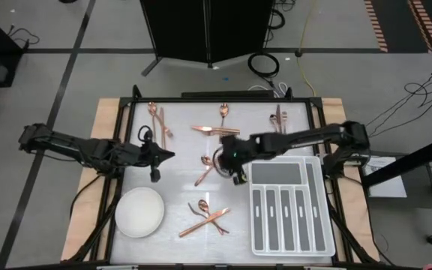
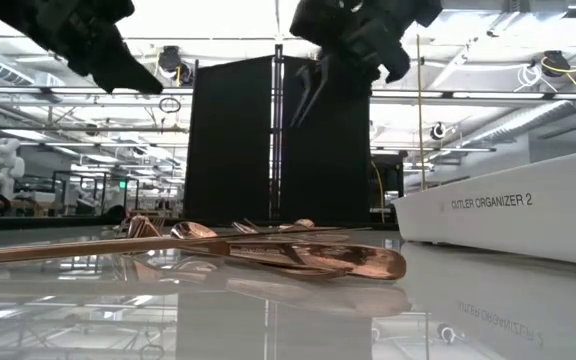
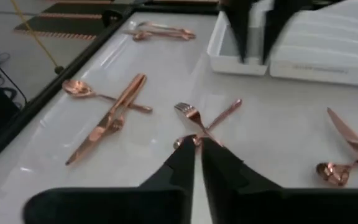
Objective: Sort silverware
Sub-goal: Put the brown knife in the white silverware organizer
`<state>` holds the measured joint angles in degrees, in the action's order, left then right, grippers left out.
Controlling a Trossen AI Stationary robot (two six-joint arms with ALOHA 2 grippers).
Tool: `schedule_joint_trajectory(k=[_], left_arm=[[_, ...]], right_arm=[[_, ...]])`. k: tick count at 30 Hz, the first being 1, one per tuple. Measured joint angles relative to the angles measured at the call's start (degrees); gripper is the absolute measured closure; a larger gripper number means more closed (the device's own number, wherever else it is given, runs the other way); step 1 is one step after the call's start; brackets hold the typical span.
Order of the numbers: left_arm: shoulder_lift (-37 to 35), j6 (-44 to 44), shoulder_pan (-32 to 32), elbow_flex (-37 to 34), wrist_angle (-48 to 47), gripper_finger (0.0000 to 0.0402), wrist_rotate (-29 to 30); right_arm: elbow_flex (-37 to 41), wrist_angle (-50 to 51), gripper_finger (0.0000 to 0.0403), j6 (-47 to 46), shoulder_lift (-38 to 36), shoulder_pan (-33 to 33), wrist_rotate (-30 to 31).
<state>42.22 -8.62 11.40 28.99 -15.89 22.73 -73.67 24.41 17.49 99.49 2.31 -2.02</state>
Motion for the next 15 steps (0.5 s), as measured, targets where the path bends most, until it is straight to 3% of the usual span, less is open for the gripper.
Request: schedule_joint_trajectory(k=[7, 15], left_arm=[[5.0, 0.0, 0.0, -0.2, 6.2, 0.0286, -3.3], [8.4, 0.1, 0.0, -0.2, 7.8, 0.0272, -6.7]], right_arm=[[0.0, -8.8, 0.0249, -2.2, 3.5, 6.9, 0.0], [-0.9, -13.5, 0.0238, -8.1, 4.6, 12.6, 0.2]])
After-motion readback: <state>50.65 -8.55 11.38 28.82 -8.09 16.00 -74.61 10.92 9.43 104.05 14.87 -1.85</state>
